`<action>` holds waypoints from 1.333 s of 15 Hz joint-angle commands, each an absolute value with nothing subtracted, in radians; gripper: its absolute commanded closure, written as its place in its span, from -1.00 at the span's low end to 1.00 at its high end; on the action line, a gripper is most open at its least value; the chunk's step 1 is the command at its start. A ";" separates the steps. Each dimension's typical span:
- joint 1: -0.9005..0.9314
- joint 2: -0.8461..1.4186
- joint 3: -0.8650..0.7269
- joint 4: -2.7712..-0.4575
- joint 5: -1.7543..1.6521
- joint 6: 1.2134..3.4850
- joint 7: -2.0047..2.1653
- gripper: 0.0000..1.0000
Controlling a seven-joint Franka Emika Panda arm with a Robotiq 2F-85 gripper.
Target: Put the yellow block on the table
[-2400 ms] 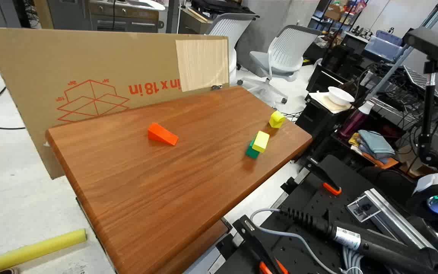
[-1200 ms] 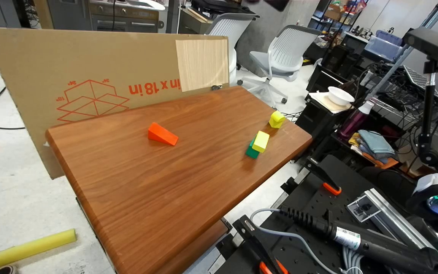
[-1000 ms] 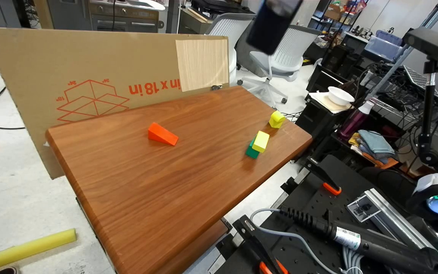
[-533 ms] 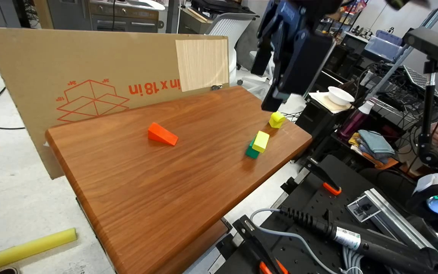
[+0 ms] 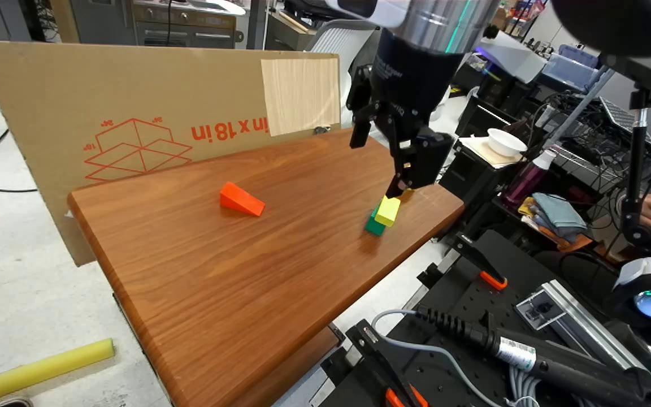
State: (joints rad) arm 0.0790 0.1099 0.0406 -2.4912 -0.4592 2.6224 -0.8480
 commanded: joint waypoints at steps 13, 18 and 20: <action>-0.037 0.313 -0.017 -2.433 -0.700 2.810 -1.184 -1.00; -0.050 0.333 -0.027 -2.422 -0.695 2.790 -1.193 -1.00; -0.046 0.337 -0.027 -2.430 -0.701 2.792 -1.192 -1.00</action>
State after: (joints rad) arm -0.0459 0.3116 -0.0218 -2.4387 -0.6783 2.7726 -1.1830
